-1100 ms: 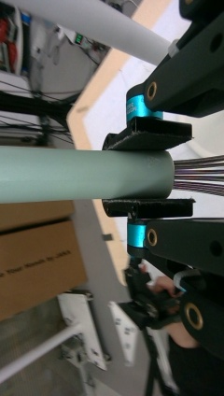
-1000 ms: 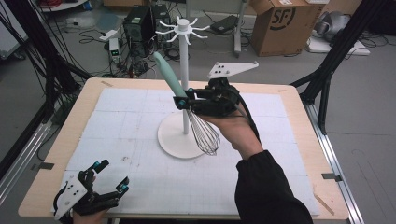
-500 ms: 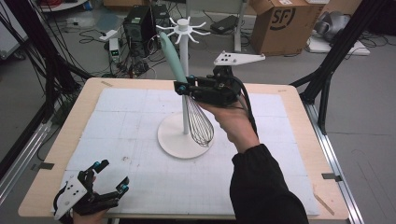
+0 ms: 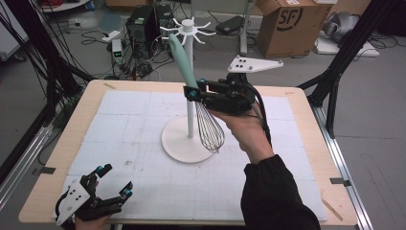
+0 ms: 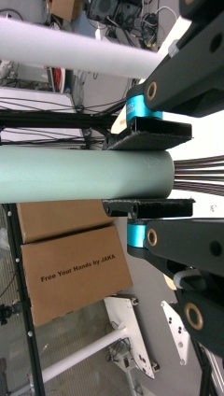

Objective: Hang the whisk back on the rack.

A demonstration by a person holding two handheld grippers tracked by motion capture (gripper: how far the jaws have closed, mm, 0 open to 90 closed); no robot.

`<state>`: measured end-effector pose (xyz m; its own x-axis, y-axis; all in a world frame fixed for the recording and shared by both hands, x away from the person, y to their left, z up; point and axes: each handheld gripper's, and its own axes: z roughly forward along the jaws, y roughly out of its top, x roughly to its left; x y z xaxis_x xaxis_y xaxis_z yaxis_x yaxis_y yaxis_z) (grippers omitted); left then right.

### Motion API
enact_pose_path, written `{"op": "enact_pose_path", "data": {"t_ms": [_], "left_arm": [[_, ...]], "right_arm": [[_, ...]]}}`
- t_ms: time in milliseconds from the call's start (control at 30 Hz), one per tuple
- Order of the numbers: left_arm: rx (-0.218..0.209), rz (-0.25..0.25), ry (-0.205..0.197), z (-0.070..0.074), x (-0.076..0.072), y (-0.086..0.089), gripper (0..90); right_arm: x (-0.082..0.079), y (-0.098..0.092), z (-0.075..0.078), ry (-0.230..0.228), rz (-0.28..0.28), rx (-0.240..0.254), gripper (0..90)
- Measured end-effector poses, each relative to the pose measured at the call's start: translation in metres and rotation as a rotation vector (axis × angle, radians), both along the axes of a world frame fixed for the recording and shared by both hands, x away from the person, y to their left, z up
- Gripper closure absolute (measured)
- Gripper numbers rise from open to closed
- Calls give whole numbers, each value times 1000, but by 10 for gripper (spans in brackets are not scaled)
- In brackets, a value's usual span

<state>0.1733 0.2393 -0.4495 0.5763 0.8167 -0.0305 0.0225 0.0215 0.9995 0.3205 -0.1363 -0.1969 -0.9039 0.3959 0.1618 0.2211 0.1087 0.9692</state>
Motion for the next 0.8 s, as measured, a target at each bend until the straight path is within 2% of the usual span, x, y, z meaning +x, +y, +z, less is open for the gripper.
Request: {"op": "enact_pose_path", "data": {"t_ms": [133, 267, 533, 667, 800], "left_arm": [[1, 1, -1, 0, 0, 0, 111], [-1, 3, 0, 0, 0, 0, 111], [-2, 2, -1, 0, -1, 0, 111], [-8, 2, -4, 0, -1, 0, 111], [-7, 2, -2, 0, -1, 0, 111]], "right_arm": [[3, -6, -4, 23, 0, 21, 693], [7, -8, -9, 44, -8, 20, 693], [16, -6, -14, 60, 3, 44, 692], [20, -5, -19, 77, 43, 77, 692], [23, -6, -27, 117, 97, 139, 692]]}}
